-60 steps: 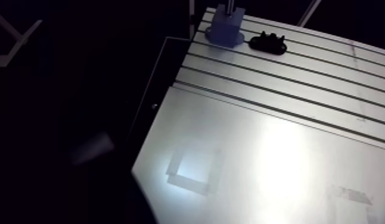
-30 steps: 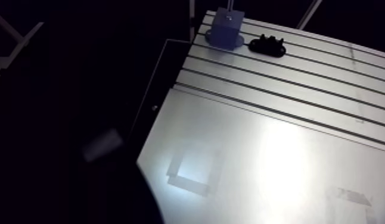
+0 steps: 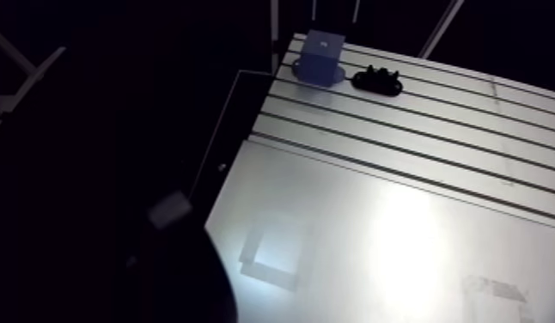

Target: Pick up the M10 bolt and insert it into the hex recess until seated.

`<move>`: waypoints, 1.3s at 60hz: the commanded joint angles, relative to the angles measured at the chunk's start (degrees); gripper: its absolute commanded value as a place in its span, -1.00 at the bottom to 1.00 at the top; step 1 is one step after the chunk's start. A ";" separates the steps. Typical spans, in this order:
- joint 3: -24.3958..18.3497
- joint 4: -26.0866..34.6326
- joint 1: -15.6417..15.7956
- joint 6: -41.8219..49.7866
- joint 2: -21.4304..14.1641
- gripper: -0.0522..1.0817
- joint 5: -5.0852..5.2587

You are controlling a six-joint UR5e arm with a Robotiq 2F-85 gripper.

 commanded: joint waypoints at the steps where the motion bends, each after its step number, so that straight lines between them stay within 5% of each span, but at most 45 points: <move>1: 0.22 5.79 -3.32 -0.35 -3.00 -0.90 0.03; 31: 0.49 11.57 -10.92 -11.99 -10.75 -0.89 -0.05; 41: -2.37 15.64 -13.29 -14.57 -13.49 -0.89 0.03; 55: -4.45 16.60 -13.79 -13.87 -15.75 -0.89 0.21; 78: 0.16 12.87 -13.62 -12.85 -21.68 -0.89 0.90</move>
